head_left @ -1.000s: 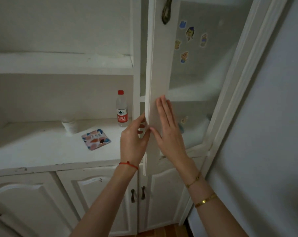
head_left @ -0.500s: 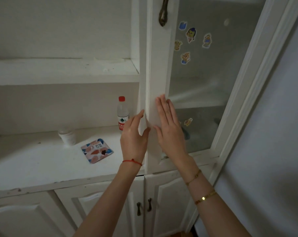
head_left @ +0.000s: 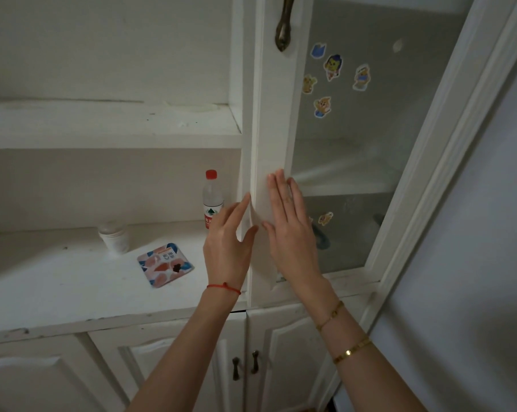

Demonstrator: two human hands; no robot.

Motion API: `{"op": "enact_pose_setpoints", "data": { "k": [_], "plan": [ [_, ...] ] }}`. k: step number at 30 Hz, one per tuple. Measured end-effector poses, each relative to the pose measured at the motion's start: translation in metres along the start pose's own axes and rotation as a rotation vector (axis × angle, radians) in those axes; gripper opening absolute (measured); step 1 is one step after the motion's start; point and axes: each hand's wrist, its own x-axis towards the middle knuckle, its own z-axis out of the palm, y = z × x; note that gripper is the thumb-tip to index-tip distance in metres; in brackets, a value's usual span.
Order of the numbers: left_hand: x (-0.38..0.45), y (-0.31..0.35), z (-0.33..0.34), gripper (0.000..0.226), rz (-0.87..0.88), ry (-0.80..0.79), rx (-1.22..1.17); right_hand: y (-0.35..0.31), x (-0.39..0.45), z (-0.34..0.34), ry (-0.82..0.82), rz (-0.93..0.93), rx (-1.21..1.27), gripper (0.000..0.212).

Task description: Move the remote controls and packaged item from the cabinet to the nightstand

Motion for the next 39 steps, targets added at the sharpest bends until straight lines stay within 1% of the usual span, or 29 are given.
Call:
{"op": "enact_pose_setpoints", "data": {
  "k": [8,19,26,31,34,39],
  "plan": [
    [0.004,0.001,0.001,0.062,0.044,0.027,0.115,0.0,0.002,0.003,-0.005,0.019,0.007,0.087],
    [0.014,-0.003,0.009,0.06,0.036,0.01,0.22,0.002,0.011,0.01,-0.024,0.021,-0.022,0.091],
    [0.017,-0.001,0.012,0.062,0.04,-0.005,0.259,0.001,0.016,0.012,-0.052,0.028,-0.054,0.088],
    [0.016,-0.002,0.008,0.059,0.05,-0.034,0.255,0.002,0.015,0.011,-0.069,0.029,-0.066,0.086],
    [0.014,-0.002,0.001,0.058,0.08,-0.069,0.249,0.005,0.015,0.006,-0.095,0.016,0.014,0.084],
    [0.007,-0.006,-0.019,0.054,0.13,-0.143,0.219,0.01,0.014,-0.009,-0.176,-0.008,0.151,0.071]
  ]
}}
